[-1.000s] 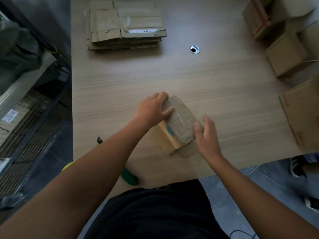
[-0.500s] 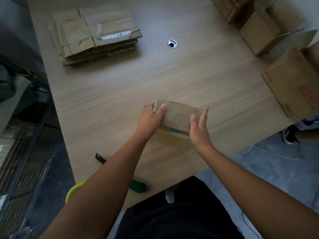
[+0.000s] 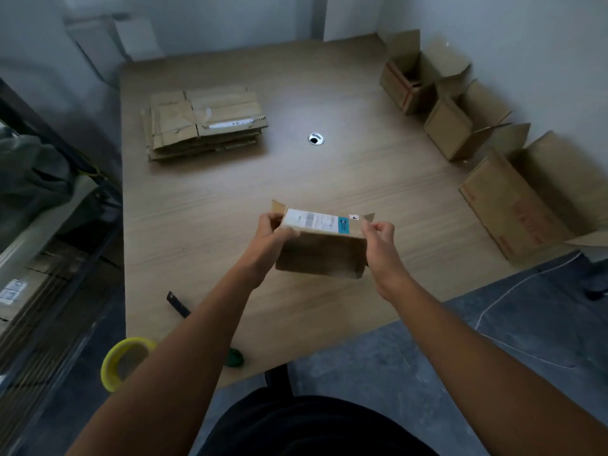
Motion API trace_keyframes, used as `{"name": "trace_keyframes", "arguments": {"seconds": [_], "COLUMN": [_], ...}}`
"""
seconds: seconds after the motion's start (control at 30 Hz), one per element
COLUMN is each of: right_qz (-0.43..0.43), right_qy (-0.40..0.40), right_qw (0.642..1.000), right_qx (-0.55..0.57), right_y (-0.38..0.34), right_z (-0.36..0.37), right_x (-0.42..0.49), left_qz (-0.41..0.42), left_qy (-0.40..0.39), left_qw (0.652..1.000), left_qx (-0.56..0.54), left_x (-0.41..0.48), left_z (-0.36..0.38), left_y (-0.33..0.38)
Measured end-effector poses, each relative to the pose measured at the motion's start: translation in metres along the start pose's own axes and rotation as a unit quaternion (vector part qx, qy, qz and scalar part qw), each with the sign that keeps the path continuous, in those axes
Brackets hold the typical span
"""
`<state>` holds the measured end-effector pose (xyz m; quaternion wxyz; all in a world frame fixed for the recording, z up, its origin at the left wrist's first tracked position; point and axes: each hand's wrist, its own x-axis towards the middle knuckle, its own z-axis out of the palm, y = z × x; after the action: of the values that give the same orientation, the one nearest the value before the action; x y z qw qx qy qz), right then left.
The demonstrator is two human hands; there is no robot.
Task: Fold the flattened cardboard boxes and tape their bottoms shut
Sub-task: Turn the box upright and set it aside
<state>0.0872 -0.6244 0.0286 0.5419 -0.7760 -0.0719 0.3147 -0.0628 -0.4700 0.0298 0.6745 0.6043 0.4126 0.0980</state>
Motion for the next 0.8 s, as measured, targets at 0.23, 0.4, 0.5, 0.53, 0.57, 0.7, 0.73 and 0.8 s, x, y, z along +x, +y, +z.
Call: {"name": "trace_keyframes", "arguments": {"seconds": [0.23, 0.4, 0.5, 0.53, 0.57, 0.7, 0.73, 0.8], "right_qz": [-0.036, -0.042, -0.059, -0.062, -0.061, -0.036, -0.034, -0.061], "right_qy": [-0.054, -0.089, -0.097, -0.098, -0.097, -0.071, -0.067, -0.055], "right_qw": [0.997, 0.994, 0.992, 0.992, 0.993, 0.997, 0.997, 0.996], "right_qx": [0.034, 0.044, 0.049, 0.045, 0.039, 0.010, 0.010, -0.020], "right_y": [-0.006, -0.012, -0.013, -0.011, -0.008, 0.009, 0.014, 0.025], "right_z": [-0.052, -0.090, -0.104, -0.107, -0.109, -0.113, -0.114, -0.112], "right_x": [-0.045, -0.067, -0.083, -0.088, -0.092, -0.096, -0.095, -0.092], "left_qz": [0.015, 0.048, 0.034, 0.023, 0.016, 0.005, -0.004, -0.029], "left_qy": [0.058, 0.083, 0.127, 0.144, 0.159, 0.228, 0.244, 0.257], "left_qw": [0.995, 0.991, 0.981, 0.976, 0.971, 0.956, 0.951, 0.945], "left_qx": [-0.073, -0.095, -0.145, -0.164, -0.176, -0.186, -0.188, -0.199], "left_x": [-0.055, -0.094, -0.111, -0.117, -0.122, -0.133, -0.133, -0.131], "left_z": [0.035, 0.062, 0.074, 0.077, 0.081, 0.084, 0.080, 0.071], "left_y": [0.008, 0.014, 0.014, 0.012, 0.009, -0.014, -0.020, -0.029]}}
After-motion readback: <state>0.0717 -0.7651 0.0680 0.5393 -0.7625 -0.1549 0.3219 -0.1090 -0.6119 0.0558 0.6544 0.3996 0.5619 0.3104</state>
